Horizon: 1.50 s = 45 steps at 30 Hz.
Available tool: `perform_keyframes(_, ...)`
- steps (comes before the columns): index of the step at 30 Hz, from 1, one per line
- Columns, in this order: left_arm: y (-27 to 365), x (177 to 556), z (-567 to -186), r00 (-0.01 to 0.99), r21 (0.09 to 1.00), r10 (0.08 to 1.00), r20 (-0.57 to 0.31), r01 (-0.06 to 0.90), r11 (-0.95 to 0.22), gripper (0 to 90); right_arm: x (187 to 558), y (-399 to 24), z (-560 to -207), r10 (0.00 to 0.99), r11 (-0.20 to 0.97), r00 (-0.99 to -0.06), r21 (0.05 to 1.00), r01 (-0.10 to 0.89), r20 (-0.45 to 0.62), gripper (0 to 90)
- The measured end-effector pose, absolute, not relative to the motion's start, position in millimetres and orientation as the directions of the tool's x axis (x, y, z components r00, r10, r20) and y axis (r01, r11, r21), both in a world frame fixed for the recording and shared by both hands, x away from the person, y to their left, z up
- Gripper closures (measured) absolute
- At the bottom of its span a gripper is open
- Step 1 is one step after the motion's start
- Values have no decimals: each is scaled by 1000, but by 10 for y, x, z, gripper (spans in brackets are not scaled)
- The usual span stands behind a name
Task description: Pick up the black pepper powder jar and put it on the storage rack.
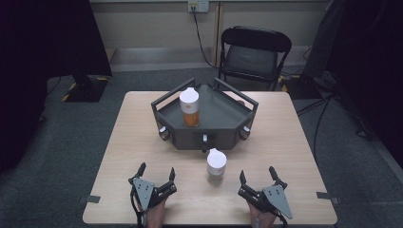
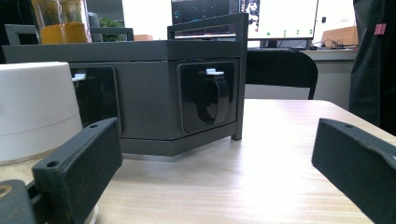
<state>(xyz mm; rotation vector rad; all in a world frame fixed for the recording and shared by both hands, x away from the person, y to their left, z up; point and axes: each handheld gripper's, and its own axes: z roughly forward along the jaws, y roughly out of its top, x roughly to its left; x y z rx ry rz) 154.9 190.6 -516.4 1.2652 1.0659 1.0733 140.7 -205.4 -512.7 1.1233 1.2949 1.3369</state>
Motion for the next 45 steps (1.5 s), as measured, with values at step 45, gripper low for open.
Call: perform_keyframes(45,1905,1549,-5163,182,1000,983,-10,-19,14,2,1420,-1875,-4881,957,-6,-291,1000,1,6,0)
